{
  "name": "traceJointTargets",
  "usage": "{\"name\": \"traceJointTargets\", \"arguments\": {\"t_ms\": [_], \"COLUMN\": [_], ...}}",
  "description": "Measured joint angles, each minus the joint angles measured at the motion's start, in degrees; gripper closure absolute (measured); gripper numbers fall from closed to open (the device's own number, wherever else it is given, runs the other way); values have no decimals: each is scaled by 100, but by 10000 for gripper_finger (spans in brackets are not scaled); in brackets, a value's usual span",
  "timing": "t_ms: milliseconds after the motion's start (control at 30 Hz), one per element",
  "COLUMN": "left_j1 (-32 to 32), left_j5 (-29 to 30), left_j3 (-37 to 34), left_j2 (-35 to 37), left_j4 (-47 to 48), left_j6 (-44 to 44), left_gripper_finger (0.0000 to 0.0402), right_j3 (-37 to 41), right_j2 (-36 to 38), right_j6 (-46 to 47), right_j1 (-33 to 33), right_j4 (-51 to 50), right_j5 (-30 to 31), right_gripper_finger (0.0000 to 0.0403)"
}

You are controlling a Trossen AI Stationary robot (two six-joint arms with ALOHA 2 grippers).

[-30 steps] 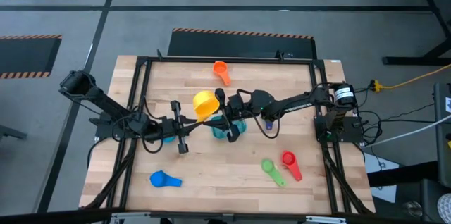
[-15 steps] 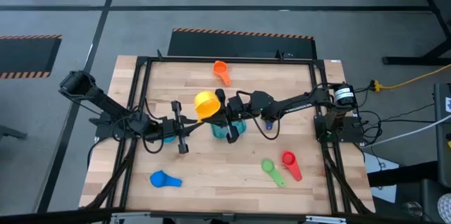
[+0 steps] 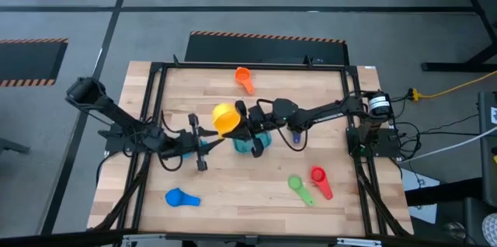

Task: Nest measuring cups in basket
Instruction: Stack the yellow measuring cup on top of the light blue measuring cup

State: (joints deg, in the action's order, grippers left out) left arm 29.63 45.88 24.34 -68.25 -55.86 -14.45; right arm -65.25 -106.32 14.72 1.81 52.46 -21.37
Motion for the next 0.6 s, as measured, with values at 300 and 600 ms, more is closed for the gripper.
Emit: {"name": "traceJointTargets", "arguments": {"t_ms": [300,600], "left_j1": [814,1123], "left_j5": [383,382], "left_j3": [-2,-2], "left_j2": [893,1873], "left_j4": [2027,2318], "left_j6": [1146,1389], "left_gripper_finger": [281,280], "right_j3": [2,2], "right_j2": [13,13], "right_j6": [989,1978], "right_j1": [-289,-396], "right_j4": [-1624,-3389], "right_j5": [-1351,-1751], "right_gripper_finger": [396,396]}}
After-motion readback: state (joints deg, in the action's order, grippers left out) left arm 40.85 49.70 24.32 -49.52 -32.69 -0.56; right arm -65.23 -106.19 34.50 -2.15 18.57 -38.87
